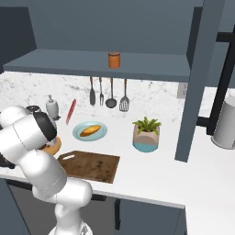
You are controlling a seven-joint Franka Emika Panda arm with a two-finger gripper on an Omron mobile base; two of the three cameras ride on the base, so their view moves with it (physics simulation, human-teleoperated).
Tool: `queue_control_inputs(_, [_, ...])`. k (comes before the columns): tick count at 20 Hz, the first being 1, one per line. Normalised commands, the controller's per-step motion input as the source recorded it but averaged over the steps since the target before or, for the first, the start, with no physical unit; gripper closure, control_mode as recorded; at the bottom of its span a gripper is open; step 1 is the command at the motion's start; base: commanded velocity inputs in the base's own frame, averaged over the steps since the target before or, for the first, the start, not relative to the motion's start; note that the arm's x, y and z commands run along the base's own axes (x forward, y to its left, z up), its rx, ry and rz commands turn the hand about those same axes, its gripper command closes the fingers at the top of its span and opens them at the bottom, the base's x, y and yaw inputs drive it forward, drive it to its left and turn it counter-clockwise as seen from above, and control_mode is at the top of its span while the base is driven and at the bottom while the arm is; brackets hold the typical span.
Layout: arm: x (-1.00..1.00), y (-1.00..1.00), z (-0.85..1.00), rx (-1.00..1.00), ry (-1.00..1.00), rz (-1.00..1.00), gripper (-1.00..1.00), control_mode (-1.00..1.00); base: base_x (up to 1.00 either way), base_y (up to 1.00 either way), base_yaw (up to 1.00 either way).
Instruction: From the different types of pastries on the counter, select a croissant and place it on the cutting board. Then retrieve a jar of jam from the cabinet and place it alongside the croissant on the cutting board.
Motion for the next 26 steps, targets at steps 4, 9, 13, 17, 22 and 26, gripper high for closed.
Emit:
queue_control_inputs(4, [0.02,0.12,-0.24,0.0,0.0,0.0,-1.0,-1.0,0.0,0.0,0.0])
queue_control_inputs(9, [0.11,0.07,-0.22,0.0,0.0,-0.01,1.0,-1.0,0.0,0.0,0.0])
queue_control_inputs(13, [0.08,0.04,-0.28,0.0,0.0,-0.01,1.0,-1.0,0.0,0.0,0.0])
queue_control_inputs(17, [0.05,0.01,-0.11,0.0,0.0,0.0,1.0,-1.0,0.0,0.0,0.0])
queue_control_inputs(22, [-0.01,0.0,0.15,0.0,0.0,0.0,1.0,-1.0,0.0,0.0,0.0])
queue_control_inputs(26, [-0.03,0.0,0.27,0.0,0.0,0.0,1.0,-1.0,0.0,0.0,0.0])
